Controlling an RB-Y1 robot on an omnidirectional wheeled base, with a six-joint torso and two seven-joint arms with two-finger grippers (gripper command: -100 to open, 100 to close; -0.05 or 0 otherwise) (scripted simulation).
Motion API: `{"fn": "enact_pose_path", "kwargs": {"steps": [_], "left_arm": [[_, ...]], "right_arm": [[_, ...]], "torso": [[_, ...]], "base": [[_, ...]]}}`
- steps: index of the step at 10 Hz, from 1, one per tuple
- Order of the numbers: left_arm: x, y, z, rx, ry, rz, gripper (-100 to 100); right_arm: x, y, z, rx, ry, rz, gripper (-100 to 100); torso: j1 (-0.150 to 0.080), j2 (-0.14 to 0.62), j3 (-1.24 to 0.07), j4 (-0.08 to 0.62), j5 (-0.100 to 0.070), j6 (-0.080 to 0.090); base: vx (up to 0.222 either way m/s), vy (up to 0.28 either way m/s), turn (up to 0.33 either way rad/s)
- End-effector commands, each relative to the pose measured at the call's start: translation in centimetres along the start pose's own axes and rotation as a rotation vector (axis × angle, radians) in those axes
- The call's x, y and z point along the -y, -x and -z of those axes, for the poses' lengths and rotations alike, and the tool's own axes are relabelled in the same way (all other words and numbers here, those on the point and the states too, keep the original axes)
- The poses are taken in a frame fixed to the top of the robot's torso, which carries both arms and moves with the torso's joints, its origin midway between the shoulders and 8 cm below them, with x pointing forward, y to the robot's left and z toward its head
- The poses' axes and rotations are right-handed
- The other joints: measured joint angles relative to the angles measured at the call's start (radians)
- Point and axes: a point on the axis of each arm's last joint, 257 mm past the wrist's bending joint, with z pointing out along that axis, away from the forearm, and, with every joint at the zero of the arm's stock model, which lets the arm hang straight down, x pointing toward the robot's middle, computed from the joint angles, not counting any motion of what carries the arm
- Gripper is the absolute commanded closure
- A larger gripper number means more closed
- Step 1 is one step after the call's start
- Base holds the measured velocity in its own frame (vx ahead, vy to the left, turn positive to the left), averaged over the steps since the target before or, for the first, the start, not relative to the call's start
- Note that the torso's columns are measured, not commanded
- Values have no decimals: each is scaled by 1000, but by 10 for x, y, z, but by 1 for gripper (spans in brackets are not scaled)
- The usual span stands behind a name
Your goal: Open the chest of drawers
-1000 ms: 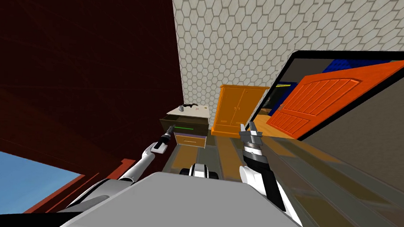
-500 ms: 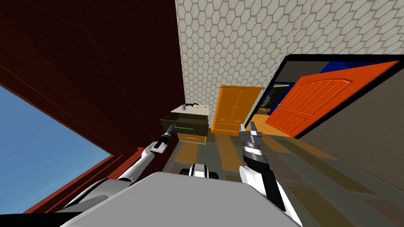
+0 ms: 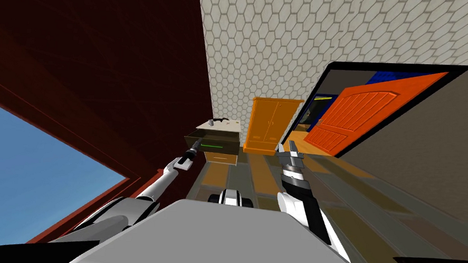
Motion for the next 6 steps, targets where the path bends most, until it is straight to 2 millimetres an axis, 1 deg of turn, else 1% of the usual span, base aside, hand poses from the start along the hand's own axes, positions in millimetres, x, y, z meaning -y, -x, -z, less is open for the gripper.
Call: {"fn": "enact_pose_path", "kwargs": {"steps": [1, 6], "left_arm": [[-2, 1, 0, 1, 6, 2, 0], [-9, -1, 3, -1, 22, 4, 0]], "right_arm": [[0, 0, 0, 0, 0, 0, 0], [0, 0, 0, 0, 0, 0, 0]], "torso": [[0, 0, 0, -1, 1, 0], [2, -5, -3, -4, 3, 1]], "base": [[0, 0, 0], [0, 0, 0]]}}
